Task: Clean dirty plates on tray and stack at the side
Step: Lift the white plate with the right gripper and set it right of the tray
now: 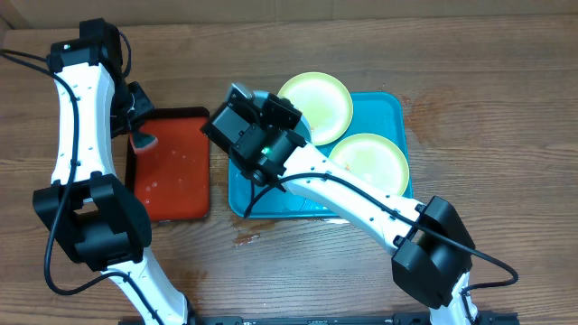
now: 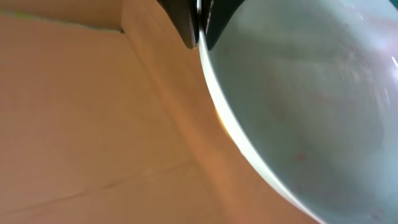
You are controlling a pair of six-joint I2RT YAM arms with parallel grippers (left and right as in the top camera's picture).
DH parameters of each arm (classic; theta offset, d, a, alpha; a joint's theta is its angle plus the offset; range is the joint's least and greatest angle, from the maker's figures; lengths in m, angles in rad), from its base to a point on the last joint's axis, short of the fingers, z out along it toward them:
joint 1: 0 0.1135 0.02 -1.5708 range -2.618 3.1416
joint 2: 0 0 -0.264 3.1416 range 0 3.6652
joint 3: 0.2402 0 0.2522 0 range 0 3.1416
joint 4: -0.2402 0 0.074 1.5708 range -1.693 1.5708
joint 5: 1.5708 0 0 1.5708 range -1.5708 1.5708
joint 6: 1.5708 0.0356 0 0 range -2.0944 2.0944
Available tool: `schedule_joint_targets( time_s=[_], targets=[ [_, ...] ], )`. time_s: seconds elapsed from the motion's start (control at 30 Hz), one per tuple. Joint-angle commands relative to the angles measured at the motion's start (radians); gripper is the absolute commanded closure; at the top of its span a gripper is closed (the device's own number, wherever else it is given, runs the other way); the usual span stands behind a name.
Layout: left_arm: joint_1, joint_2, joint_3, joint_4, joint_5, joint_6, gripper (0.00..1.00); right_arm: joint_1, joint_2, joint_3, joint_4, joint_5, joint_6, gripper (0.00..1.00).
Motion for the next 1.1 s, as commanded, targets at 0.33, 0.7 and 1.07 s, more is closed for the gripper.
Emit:
schedule_joint_targets(
  time_s=[0.33,0.7,1.07],
  targets=[
    [-0.002,-0.031,0.016,-0.002,0.011,0.006,0.96,-0.071,-0.102,0.037,-0.117,-0.294,0.148,0.96],
    [-0.002,-0.031,0.016,0.000,0.051,0.035,0.96,-0.607,-0.143,0.126,-0.336,-1.114,0.361,0.96],
    [-0.002,-0.031,0.016,0.002,0.051,0.035,0.96,-1.111,-0.031,0.084,-0.465,-1.229,0.377,0.96]
  ],
)
